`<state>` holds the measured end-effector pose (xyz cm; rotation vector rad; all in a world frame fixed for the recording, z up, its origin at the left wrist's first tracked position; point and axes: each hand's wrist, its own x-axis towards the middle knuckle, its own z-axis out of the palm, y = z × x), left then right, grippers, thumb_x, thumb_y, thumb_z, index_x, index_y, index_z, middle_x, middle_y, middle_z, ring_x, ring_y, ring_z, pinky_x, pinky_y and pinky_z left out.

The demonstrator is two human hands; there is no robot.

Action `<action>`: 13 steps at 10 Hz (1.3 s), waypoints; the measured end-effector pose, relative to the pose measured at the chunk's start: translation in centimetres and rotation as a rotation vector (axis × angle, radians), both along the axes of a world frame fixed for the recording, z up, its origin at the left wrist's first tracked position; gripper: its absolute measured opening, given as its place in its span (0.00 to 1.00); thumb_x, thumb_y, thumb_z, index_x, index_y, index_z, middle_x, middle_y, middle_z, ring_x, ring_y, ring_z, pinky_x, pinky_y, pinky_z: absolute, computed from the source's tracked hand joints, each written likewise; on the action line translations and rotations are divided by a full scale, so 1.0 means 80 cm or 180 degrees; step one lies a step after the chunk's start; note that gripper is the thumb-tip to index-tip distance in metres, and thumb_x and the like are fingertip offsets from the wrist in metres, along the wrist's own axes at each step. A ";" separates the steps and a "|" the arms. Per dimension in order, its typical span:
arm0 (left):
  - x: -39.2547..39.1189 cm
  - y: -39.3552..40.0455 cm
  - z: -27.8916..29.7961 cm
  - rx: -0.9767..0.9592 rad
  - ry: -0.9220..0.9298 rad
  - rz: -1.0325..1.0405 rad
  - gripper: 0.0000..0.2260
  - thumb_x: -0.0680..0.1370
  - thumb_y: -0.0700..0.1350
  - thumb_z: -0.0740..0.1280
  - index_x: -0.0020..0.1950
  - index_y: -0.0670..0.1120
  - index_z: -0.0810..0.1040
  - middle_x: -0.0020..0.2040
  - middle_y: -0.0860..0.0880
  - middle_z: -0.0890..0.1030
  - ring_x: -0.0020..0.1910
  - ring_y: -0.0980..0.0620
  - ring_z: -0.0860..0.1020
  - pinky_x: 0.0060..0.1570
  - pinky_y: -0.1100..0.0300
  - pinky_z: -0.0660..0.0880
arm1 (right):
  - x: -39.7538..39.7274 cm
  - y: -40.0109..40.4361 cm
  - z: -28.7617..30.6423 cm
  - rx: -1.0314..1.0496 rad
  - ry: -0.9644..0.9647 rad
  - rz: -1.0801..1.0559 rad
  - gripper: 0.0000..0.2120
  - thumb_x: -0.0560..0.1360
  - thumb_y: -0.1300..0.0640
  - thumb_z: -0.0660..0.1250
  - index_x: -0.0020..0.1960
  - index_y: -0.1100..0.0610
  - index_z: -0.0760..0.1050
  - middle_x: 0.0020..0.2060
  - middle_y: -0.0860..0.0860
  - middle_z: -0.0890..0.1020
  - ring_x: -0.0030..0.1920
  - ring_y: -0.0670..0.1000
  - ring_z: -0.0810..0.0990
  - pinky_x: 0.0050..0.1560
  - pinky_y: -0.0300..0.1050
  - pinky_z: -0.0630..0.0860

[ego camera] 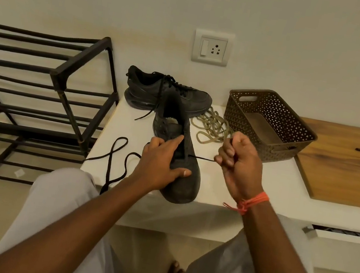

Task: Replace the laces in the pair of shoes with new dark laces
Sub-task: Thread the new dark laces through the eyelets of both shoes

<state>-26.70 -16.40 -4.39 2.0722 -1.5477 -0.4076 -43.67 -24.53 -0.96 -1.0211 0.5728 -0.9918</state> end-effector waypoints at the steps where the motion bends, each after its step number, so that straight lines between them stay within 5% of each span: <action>1: 0.019 -0.003 -0.002 0.0069 -0.0072 -0.0004 0.41 0.68 0.64 0.72 0.76 0.60 0.56 0.69 0.44 0.65 0.66 0.42 0.65 0.66 0.48 0.67 | -0.048 -0.009 -0.004 -0.2143 0.4073 0.1258 0.06 0.81 0.60 0.56 0.51 0.57 0.71 0.41 0.53 0.78 0.41 0.50 0.78 0.39 0.39 0.70; 2: 0.028 -0.002 -0.003 -0.0080 -0.0019 -0.0003 0.41 0.66 0.64 0.74 0.75 0.61 0.59 0.67 0.44 0.66 0.65 0.43 0.68 0.65 0.48 0.70 | -0.104 -0.033 -0.002 -0.2200 0.7079 0.2170 0.14 0.79 0.60 0.60 0.64 0.62 0.72 0.60 0.57 0.78 0.60 0.55 0.77 0.57 0.43 0.72; 3: 0.025 0.003 -0.007 -0.0464 0.0266 -0.0035 0.42 0.65 0.59 0.77 0.75 0.59 0.60 0.69 0.48 0.68 0.67 0.48 0.66 0.64 0.51 0.70 | -0.102 -0.047 0.010 -0.2206 0.6961 0.1344 0.17 0.78 0.56 0.64 0.65 0.60 0.70 0.58 0.57 0.79 0.57 0.56 0.78 0.57 0.48 0.75; 4: 0.021 0.010 -0.014 -0.0803 0.0417 -0.0006 0.45 0.65 0.58 0.78 0.76 0.58 0.57 0.75 0.54 0.62 0.68 0.51 0.63 0.63 0.55 0.67 | -0.041 -0.030 0.002 -0.2630 0.5079 0.0127 0.18 0.79 0.42 0.59 0.57 0.57 0.70 0.46 0.52 0.79 0.48 0.55 0.78 0.49 0.50 0.75; 5: 0.021 0.017 -0.022 -0.0932 0.0492 0.0172 0.48 0.63 0.64 0.76 0.77 0.59 0.56 0.79 0.55 0.52 0.73 0.50 0.60 0.66 0.53 0.67 | 0.020 -0.012 -0.012 -0.2960 0.4650 0.0387 0.22 0.78 0.36 0.54 0.50 0.55 0.70 0.43 0.51 0.76 0.44 0.54 0.76 0.44 0.48 0.71; 6: 0.024 0.023 -0.026 -0.0667 0.0914 0.0443 0.49 0.63 0.64 0.76 0.77 0.57 0.54 0.77 0.52 0.60 0.71 0.50 0.66 0.66 0.50 0.70 | 0.036 -0.005 -0.034 -0.3188 0.4192 0.0830 0.17 0.82 0.45 0.53 0.55 0.55 0.73 0.48 0.55 0.80 0.49 0.58 0.78 0.46 0.48 0.72; 7: 0.031 0.022 -0.031 -0.0203 0.1257 0.0621 0.53 0.60 0.68 0.75 0.78 0.56 0.52 0.74 0.52 0.67 0.67 0.47 0.72 0.64 0.46 0.72 | 0.014 -0.014 -0.038 -0.3287 0.4390 0.0325 0.14 0.81 0.48 0.55 0.53 0.54 0.75 0.47 0.55 0.81 0.48 0.59 0.79 0.44 0.48 0.72; 8: 0.038 0.023 -0.036 -0.0071 0.1196 0.0746 0.53 0.58 0.72 0.73 0.77 0.55 0.56 0.72 0.53 0.70 0.63 0.47 0.75 0.60 0.44 0.74 | -0.039 -0.052 -0.039 -0.2225 0.5942 0.0321 0.13 0.78 0.49 0.59 0.51 0.56 0.77 0.52 0.56 0.82 0.51 0.59 0.80 0.52 0.50 0.76; 9: 0.036 0.024 -0.037 -0.0140 0.1158 0.0712 0.50 0.58 0.74 0.71 0.75 0.56 0.60 0.70 0.53 0.71 0.60 0.48 0.76 0.58 0.45 0.76 | -0.052 -0.048 -0.042 -0.1878 0.6477 0.0486 0.15 0.77 0.50 0.62 0.58 0.58 0.75 0.55 0.55 0.81 0.54 0.57 0.80 0.56 0.50 0.76; 10: 0.033 0.024 -0.036 -0.0404 0.0941 0.0564 0.42 0.62 0.70 0.72 0.72 0.56 0.64 0.65 0.54 0.72 0.58 0.54 0.74 0.56 0.50 0.77 | -0.007 -0.028 -0.040 -0.2558 0.5189 0.0063 0.18 0.78 0.46 0.63 0.63 0.56 0.71 0.58 0.55 0.76 0.57 0.57 0.77 0.56 0.52 0.75; 11: 0.032 0.022 -0.033 -0.0560 0.0745 0.0625 0.38 0.66 0.65 0.73 0.71 0.54 0.65 0.62 0.53 0.71 0.57 0.55 0.72 0.53 0.55 0.76 | 0.032 -0.013 -0.035 -0.2399 0.4123 0.0267 0.16 0.79 0.43 0.60 0.54 0.55 0.72 0.47 0.53 0.78 0.48 0.55 0.77 0.49 0.51 0.74; 12: 0.030 0.024 -0.034 -0.0562 0.0641 0.0641 0.37 0.67 0.64 0.72 0.72 0.55 0.65 0.62 0.52 0.72 0.56 0.53 0.73 0.52 0.53 0.77 | 0.024 -0.006 -0.045 -0.2657 0.3766 0.0322 0.08 0.80 0.50 0.61 0.44 0.52 0.70 0.37 0.50 0.77 0.39 0.53 0.75 0.40 0.48 0.71; 13: 0.030 0.025 -0.036 -0.0548 0.0641 0.0694 0.36 0.68 0.65 0.72 0.73 0.56 0.65 0.58 0.51 0.75 0.51 0.55 0.73 0.49 0.55 0.76 | -0.017 -0.007 -0.029 -0.1837 0.3001 0.0360 0.09 0.79 0.58 0.65 0.40 0.58 0.76 0.31 0.49 0.77 0.33 0.46 0.74 0.38 0.43 0.71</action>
